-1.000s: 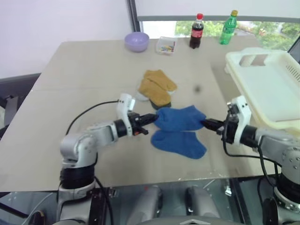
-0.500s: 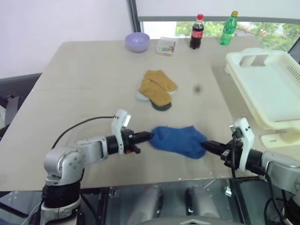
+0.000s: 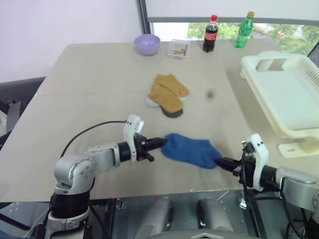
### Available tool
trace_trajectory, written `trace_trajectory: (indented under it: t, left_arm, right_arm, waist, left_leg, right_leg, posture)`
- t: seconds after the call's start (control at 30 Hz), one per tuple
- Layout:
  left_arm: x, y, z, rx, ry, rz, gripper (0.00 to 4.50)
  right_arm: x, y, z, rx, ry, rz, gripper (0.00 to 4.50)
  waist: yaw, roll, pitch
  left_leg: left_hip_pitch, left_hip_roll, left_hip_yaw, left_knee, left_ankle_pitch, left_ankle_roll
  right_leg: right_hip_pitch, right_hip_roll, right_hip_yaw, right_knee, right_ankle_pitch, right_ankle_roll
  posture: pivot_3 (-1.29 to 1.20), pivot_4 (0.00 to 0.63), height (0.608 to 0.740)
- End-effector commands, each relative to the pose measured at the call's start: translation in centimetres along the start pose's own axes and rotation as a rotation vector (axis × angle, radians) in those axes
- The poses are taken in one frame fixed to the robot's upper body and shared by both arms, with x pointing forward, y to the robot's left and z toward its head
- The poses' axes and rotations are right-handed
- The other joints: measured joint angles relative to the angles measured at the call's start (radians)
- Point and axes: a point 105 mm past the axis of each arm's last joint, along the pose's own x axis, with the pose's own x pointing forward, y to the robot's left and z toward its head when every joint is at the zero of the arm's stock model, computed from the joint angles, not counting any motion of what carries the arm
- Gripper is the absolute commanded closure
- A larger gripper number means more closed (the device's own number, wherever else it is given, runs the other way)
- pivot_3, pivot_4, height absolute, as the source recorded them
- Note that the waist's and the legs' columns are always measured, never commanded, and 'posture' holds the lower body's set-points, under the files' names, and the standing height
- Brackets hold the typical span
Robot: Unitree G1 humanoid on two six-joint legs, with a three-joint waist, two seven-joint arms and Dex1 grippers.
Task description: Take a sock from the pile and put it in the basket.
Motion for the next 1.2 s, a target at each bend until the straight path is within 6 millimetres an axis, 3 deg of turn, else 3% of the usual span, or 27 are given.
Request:
trace_trajectory:
  t: [0.03, 0.1, 0.17, 0.23, 0.37, 0.47, 0.67, 0.87, 1.0, 1.2]
  left_arm:
    - [0.1, 0.1, 0.1, 0.022, -0.004, 0.006, 4.5]
    - [0.1, 0.4, 0.0, 0.023, -0.001, 0.02, 4.5]
    - [0.2, 0.5, 0.0, 0.02, -0.005, 0.021, 4.5]
    - [0.4, 0.5, 0.0, 0.018, -0.007, 0.015, 4.5]
    - [0.6, 0.2, -0.2, 0.02, -0.004, 0.006, 4.5]
    - [0.7, 0.2, -0.2, 0.021, 0.001, 0.008, 4.5]
    - [1.0, 0.0, -0.5, 0.028, 0.019, -0.001, 4.5]
    - [1.1, 0.2, -0.7, 0.03, 0.024, 0.008, 4.5]
    - [1.2, 0.2, -0.7, 0.036, 0.027, 0.01, 4.5]
    - [1.2, 0.2, -0.9, 0.038, 0.029, 0.013, 4.5]
  right_arm:
    - [-0.1, 0.2, 0.3, -0.018, -0.014, 0.009, 3.92]
    - [-0.2, 0.4, -0.1, -0.063, 0.02, 0.005, 3.14]
    - [-0.3, 0.7, -0.3, -0.107, 0.044, 0.01, 1.98]
    - [-0.4, 0.8, 0.1, -0.157, 0.027, -0.004, 1.33]
    - [-0.6, 1.1, 3.3, -0.446, -0.115, -0.058, 1.33]
    - [-0.3, 1.6, 4.1, -0.652, -0.127, -0.024, 1.33]
    - [2.4, 2.2, 4.5, -0.785, -0.189, 0.081, 1.33]
    - [5.5, 1.6, 3.0, -0.826, -0.14, 0.19, 1.33]
    - [6.0, 0.7, 1.8, -0.861, -0.09, 0.221, 1.33]
    - [6.3, 0.9, 2.5, -0.898, -0.143, 0.241, 1.33]
  waist:
    - [0.0, 0.0, 0.0]
    - [0.0, 0.0, 0.0]
    - [0.0, 0.0, 0.0]
    - [0.0, 0.0, 0.0]
    - [0.0, -0.001, 0.0]
    - [0.0, -0.002, 0.001]
    - [-0.001, -0.003, 0.001]
    - [0.001, -0.003, 0.002]
    - [0.001, -0.003, 0.002]
    - [0.0, -0.003, 0.002]
  left_leg:
    - [0.0, 0.0, 0.0, 0.0, 0.0, 0.0]
    - [0.0, 0.0, 0.0, 0.0, 0.0, 0.0]
    - [0.0, 0.0, 0.0, 0.0, 0.0, 0.0]
    - [0.0, 0.0, 0.0, 0.0, 0.0, 0.0]
    - [0.0, 0.0, 0.0, 0.0, 0.0, 0.0]
    - [0.0, 0.0, 0.0, 0.0, 0.0, 0.0]
    - [0.0, 0.0, -0.001, 0.0, 0.0, -0.001]
    - [0.0, 0.0, -0.002, 0.0, 0.0, -0.001]
    - [0.0, 0.0, -0.002, 0.0, 0.0, 0.0]
    - [0.0, 0.0, -0.002, 0.0, 0.0, -0.001]
  right_leg:
    - [0.0, 0.0, 0.0, 0.0, 0.0, 0.0]
    - [0.0, 0.0, 0.0, 0.0, 0.0, 0.0]
    - [0.0, 0.0, 0.0, 0.0, 0.0, 0.0]
    - [0.0, 0.0, 0.0, 0.0, 0.0, 0.0]
    - [0.0, 0.0, -0.001, -0.001, 0.0, 0.001]
    - [0.001, 0.0, -0.002, -0.002, 0.0, 0.001]
    - [0.002, 0.0, -0.002, -0.004, 0.0, 0.001]
    - [0.002, 0.0, -0.003, -0.004, 0.0, 0.001]
    - [0.002, 0.0, -0.003, -0.005, 0.0, 0.001]
    - [0.002, 0.001, -0.003, -0.004, 0.0, 0.0]
  posture:
    - [0.0, 0.15, 0.74]
    - [0.0, 0.15, 0.74]
    - [0.0, 0.15, 0.74]
    - [0.0, 0.15, 0.74]
    - [0.0, 0.15, 0.74]
    - [0.0, 0.15, 0.74]
    - [0.0, 0.15, 0.74]
    - [0.0, 0.15, 0.74]
    - [0.0, 0.15, 0.74]
    - [0.0, 0.15, 0.74]
